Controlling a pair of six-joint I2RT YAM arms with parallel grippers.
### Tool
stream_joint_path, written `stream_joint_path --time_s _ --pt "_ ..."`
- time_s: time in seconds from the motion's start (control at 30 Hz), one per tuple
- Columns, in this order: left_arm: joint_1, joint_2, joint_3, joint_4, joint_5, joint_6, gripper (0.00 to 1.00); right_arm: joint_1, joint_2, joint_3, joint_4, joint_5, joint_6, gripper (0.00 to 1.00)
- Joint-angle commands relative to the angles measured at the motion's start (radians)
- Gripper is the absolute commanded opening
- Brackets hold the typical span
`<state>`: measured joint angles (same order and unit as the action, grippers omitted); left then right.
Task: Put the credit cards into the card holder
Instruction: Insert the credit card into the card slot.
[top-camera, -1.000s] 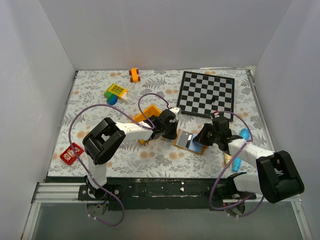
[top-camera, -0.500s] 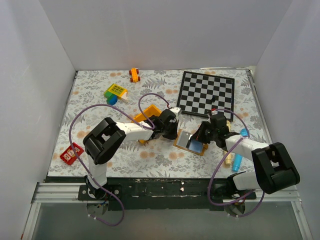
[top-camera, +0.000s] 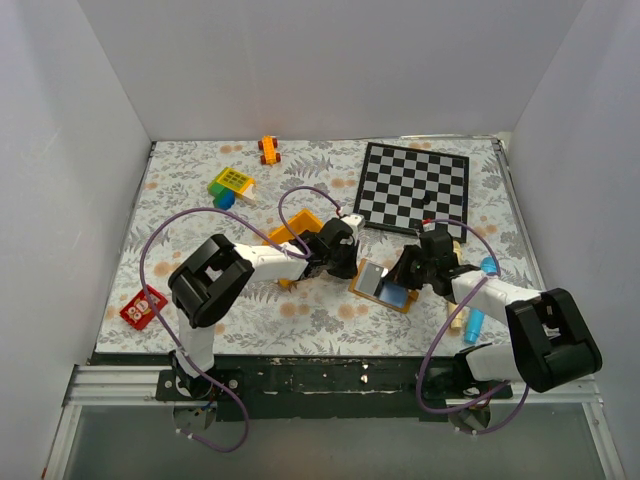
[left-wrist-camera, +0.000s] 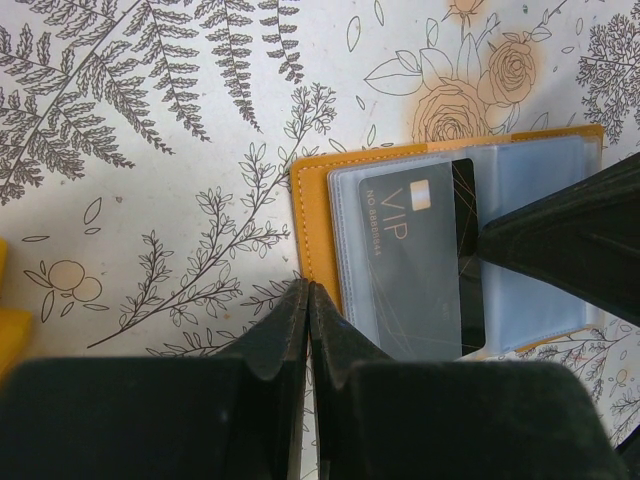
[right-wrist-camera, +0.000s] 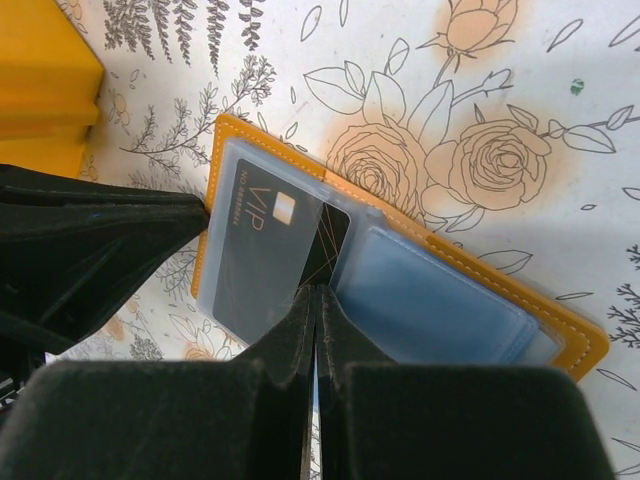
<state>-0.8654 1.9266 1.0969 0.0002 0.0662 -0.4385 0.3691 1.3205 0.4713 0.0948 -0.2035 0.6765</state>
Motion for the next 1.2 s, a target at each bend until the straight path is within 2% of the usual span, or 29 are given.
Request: stream_joint_path --time_s 0.0,0.5,0.9,1.17 --pt "-0.015 0.048 -0.014 -0.086 0.007 0.011 0.0 0.007 -0.015 0.039 -0.041 0.029 -0.022 0.01" --pt "-0.015 0.049 -0.011 -0.091 0.0 0.012 0.0 0.013 -0.037 0.046 -0.093 0.058 -0.035 0.01" --pt "-0.015 0.048 -0.005 -0.095 -0.002 0.012 0.0 0.025 0.039 0.075 -0.121 0.058 -0.048 0.01" --pt "-0.015 0.052 0.001 -0.1 0.006 0.017 0.0 0.034 0.059 0.064 -0.066 0.044 -0.038 0.01"
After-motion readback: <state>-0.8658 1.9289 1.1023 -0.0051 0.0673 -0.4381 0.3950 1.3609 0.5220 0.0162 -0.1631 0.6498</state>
